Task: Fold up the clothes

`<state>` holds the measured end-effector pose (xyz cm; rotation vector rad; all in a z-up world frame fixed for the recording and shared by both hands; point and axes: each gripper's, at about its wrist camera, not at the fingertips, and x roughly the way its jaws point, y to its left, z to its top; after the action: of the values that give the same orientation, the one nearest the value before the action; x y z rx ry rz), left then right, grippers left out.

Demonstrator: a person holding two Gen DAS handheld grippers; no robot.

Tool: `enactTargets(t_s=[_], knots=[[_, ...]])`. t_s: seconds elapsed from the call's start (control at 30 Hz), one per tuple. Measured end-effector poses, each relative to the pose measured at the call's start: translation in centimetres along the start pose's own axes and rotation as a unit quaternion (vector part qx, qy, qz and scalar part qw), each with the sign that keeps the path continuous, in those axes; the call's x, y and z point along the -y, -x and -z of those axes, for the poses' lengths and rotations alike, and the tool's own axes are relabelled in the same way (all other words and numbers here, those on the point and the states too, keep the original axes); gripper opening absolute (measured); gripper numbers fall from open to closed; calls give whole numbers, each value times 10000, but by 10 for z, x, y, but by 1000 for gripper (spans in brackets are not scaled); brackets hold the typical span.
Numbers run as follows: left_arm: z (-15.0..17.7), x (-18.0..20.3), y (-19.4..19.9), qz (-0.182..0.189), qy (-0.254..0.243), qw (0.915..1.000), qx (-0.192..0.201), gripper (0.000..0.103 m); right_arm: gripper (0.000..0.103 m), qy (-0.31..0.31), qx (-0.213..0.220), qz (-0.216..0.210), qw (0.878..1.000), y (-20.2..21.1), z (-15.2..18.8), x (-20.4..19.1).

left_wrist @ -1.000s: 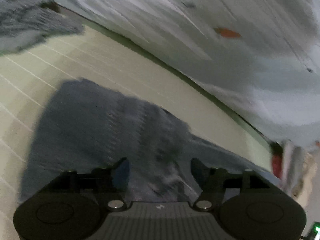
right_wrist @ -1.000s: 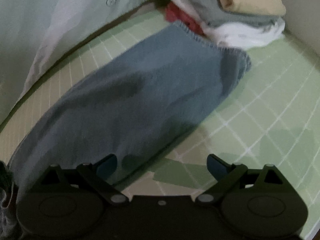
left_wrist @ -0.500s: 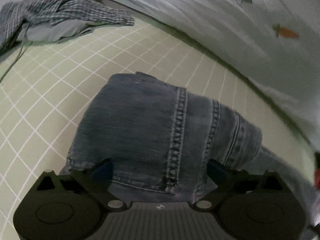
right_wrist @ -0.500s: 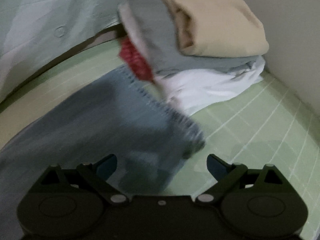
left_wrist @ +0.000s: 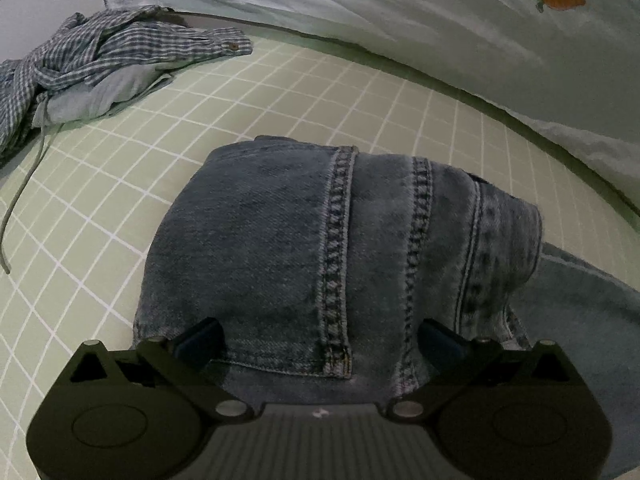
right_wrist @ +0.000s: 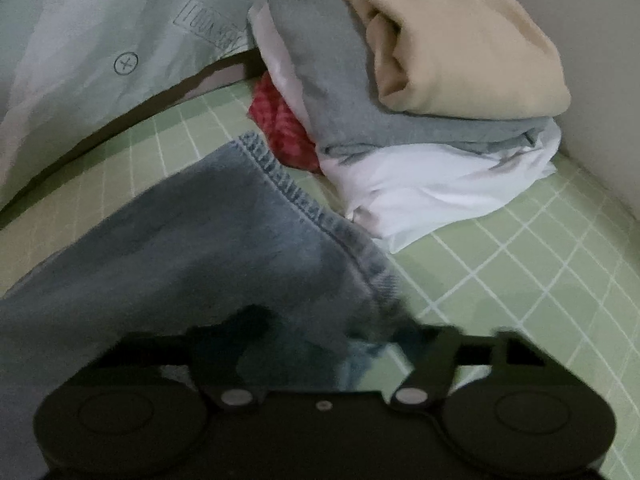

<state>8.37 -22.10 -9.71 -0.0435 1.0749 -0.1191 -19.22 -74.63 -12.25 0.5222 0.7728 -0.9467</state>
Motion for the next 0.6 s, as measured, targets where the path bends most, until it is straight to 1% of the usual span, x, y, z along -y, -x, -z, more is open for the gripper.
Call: enactTargets(t_s=[0.03,0.07,0.17,0.27,0.3,0.4,0.47,0.53,0.6], knots=[[0,-1,1,23,36,10000,7,103,31,-43,-5,-90,10000,2,0,1],[-1,-2,2,45,71,10000,14,103,27,-57,-9,-142,9999,4,-1,1],[-2,-9,9,271,360,9990,3,103,24,-16,108,-196,9997,18,-4,-5],[-2,-22,23,653,688,9955,82,103,23,-9,454,-464,9979,45,-12,-15],[-2,-25,29,698,702,9950,140,103,23,53,568,-559,9968,55,-14,-23],[-2,-35,48,827,687,9937,324,103,23,525,883,-860,9910,86,-12,-61],[-2,-41,59,893,597,9933,430,103,23,945,1038,-1124,9837,105,-3,-94],[-2,-48,68,903,474,9934,524,103,23,1415,1092,-1416,9737,121,15,-131],[-2,-53,75,874,353,9938,596,103,23,1908,1040,-1665,9618,133,41,-168]])
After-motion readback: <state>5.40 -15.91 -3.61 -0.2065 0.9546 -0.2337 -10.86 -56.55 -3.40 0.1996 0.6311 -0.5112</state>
